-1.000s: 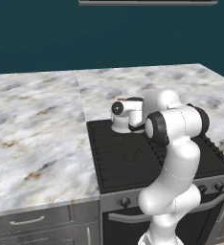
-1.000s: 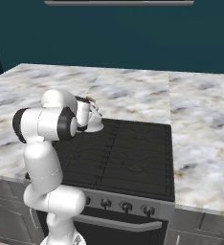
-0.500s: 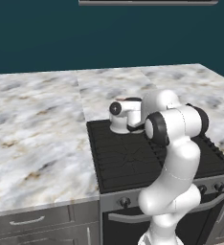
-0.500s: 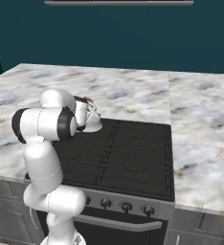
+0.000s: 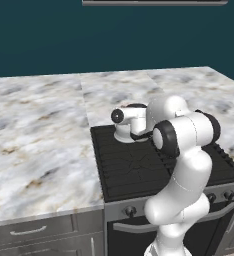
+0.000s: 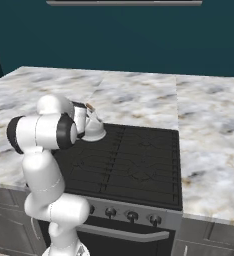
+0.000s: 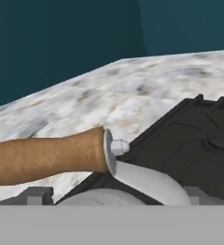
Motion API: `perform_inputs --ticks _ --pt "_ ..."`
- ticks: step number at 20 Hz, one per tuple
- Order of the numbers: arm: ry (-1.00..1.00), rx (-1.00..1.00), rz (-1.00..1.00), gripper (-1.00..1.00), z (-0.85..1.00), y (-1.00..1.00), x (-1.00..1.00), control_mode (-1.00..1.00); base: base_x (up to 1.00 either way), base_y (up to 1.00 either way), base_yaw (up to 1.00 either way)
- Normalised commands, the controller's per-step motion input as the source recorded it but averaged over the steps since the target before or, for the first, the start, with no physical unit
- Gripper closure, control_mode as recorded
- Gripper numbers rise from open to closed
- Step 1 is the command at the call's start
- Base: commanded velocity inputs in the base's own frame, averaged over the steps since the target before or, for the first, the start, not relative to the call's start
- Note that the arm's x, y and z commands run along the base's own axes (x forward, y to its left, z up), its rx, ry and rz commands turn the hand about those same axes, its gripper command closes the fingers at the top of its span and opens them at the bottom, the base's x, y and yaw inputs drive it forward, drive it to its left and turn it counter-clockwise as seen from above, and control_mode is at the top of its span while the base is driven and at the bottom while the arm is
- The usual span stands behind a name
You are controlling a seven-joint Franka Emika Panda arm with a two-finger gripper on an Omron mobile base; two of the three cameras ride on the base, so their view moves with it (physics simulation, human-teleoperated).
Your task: Pick the kettle from the cabinet and place it on a stove burner. Then pick the pot from the counter and place it on another stove burner. Finally, turn both burners on.
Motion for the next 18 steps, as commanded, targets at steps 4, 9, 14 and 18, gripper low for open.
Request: perform_inputs --ticks 4,9,14,18 --pt "-0.06 0.0 0.0 -1.0 -0.15 0.05 -0.35 -1.0 0.0 0.0 0.0" --pt "-0.01 0.0 -0.01 -1.0 -0.15 0.0 -0.18 -1.0 0.0 0.0 0.0" --pt "0.0 0.0 -0.01 -1.0 -0.09 0.0 -0.04 -1.0 0.0 0.0 0.0" --pt "-0.03 0.0 0.0 -1.0 0.0 0.02 -0.13 -1.0 0.0 0.0 0.0"
